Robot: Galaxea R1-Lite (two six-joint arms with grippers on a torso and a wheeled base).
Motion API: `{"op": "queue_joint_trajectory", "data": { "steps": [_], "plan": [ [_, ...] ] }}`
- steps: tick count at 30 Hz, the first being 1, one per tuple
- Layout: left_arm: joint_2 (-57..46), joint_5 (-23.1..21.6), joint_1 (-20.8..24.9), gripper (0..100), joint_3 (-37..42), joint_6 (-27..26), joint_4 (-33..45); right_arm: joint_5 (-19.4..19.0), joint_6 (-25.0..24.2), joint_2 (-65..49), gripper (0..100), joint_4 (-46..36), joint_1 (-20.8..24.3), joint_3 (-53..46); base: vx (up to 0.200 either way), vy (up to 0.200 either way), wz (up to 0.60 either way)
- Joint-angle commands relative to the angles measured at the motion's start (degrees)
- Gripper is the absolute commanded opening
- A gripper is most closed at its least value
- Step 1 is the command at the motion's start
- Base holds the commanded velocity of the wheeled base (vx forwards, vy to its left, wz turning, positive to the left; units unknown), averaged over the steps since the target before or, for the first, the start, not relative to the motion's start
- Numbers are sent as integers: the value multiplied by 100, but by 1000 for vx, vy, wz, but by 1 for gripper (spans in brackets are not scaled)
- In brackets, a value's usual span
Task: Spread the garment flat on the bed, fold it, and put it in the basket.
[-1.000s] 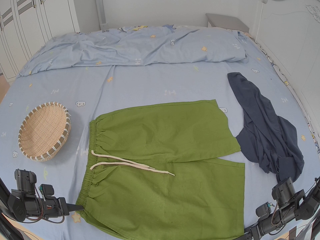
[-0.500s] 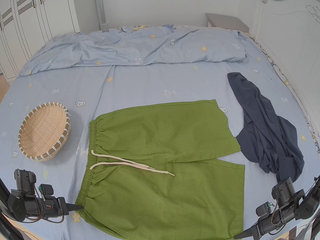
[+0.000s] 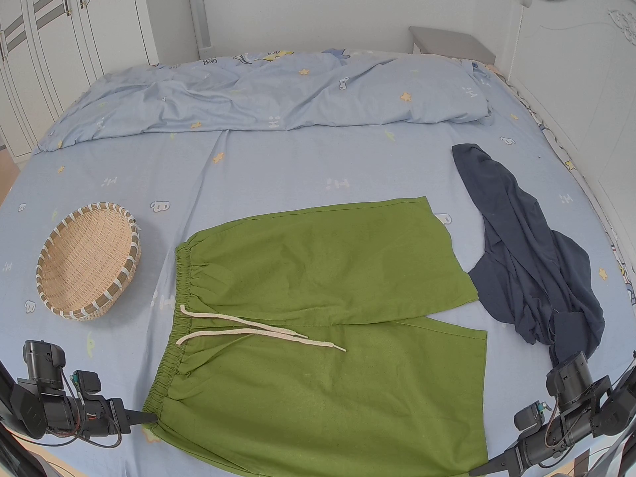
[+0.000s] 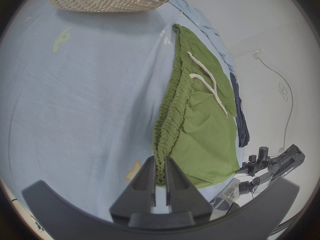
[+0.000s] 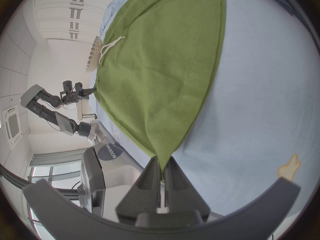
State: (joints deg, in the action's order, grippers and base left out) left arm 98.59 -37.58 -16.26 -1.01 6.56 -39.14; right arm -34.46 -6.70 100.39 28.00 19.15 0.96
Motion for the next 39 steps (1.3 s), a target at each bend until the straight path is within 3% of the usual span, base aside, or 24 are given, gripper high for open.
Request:
{"op": "queue_joint_trajectory", "data": {
  "steps": [1, 5, 9, 11, 13, 14, 15, 17, 18, 21, 34, 39],
  "plan": [
    [-59, -3, 62, 0, 101, -14, -14, 10, -24, -222, 0, 91, -210, 9, 0, 0, 0],
    [-349, 5, 220, 0, -180, 443, 82, 45, -622, -828, 0, 56, -483, 668, 0, 0, 0],
    [-621, 85, 528, 0, -918, 1717, 372, 229, -1149, -1241, 0, -339, -509, 1574, 0, 0, 0],
    [-788, 93, 633, 0, -1287, 1990, 812, 370, -1149, -1329, 0, -884, -500, 2145, 0, 0, 0],
    [-841, 93, 668, 0, -1411, 2025, 988, 396, -1140, -1338, 0, -1086, -500, 2338, 0, 0, 0],
    [-973, 93, 774, 0, -1973, 2069, 1787, 423, -1131, -1347, 0, -1825, -518, 3094, 0, 0, 0],
    [-999, 102, 782, 0, -2263, 2078, 2157, 423, -1122, -1329, 0, -2044, -526, 3358, 0, 0, 0],
    [-999, 102, 782, 0, -2527, 2086, 2455, 423, -1105, -1303, 0, -2176, -535, 3560, 0, 0, 0],
    [-990, 93, 782, 0, -3116, 2139, 3044, 423, -1087, -1276, 0, -2282, -623, 3894, 0, 0, 0],
    [-973, 93, 791, 0, -3863, 2201, 3616, 423, -1087, -1144, 0, -2317, -658, 4342, 0, 0, 0],
    [249, 155, 1169, 0, -5664, 2640, 3870, 423, -1087, 7, 0, -2660, -984, 6197, 0, 0, 0],
    [680, 506, 1178, 0, -6280, 2666, 4125, 423, -1087, 482, 0, -3064, -1080, 7172, 0, 0, 0]
  ]
}}
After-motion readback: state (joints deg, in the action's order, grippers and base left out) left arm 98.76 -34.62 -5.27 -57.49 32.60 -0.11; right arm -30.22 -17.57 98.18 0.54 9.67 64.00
